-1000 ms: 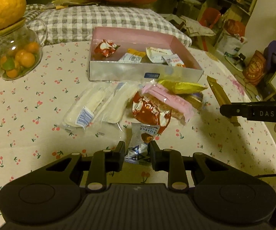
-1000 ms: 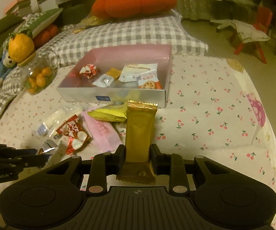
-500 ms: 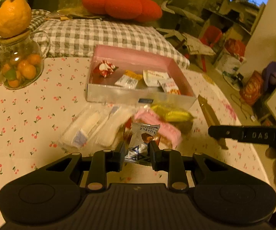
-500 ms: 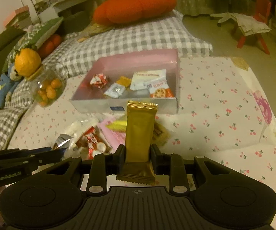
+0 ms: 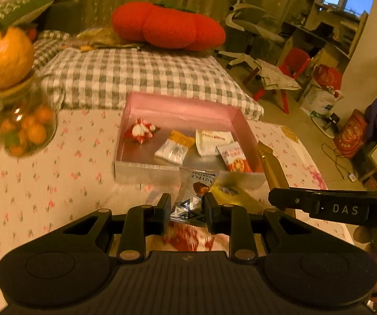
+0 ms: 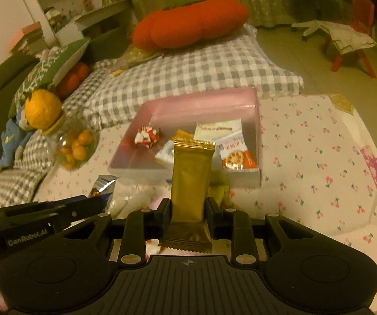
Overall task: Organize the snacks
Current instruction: 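Lift both held snacks and carry them over the pink box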
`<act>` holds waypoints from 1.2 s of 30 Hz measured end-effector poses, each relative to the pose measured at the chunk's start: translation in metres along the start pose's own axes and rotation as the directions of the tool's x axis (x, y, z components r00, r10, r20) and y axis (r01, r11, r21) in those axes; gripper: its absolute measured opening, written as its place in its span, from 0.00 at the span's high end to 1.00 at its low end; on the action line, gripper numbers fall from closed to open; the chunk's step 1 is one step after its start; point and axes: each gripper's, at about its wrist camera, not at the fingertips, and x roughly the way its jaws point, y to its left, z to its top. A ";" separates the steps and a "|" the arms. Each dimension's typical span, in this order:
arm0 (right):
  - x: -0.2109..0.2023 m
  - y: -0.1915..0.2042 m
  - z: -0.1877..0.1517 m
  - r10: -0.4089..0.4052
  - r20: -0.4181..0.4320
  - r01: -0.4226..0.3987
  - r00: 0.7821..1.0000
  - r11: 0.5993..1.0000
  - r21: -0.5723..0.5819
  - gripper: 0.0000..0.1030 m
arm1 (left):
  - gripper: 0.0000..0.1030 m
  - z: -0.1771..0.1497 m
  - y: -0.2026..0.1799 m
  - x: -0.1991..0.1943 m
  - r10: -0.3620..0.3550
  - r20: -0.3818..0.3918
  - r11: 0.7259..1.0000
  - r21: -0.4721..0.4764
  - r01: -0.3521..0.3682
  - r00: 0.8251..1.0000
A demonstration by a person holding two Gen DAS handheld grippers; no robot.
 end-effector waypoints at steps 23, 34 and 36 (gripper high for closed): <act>0.101 -0.023 0.069 -0.092 -0.019 0.093 0.996 0.994 0.055 0.74 | 0.76 0.056 0.024 0.096 0.101 -0.015 0.995 -0.017 -0.101 0.995; 0.130 -0.025 0.070 -0.130 -0.069 0.133 0.989 0.990 0.042 0.74 | 0.76 0.060 0.017 0.118 0.196 -0.058 0.979 0.077 -0.191 0.979; 0.133 -0.025 0.069 -0.135 -0.077 0.138 0.988 0.989 0.044 0.74 | 0.76 0.060 0.016 0.121 0.210 -0.071 0.975 0.087 -0.204 0.975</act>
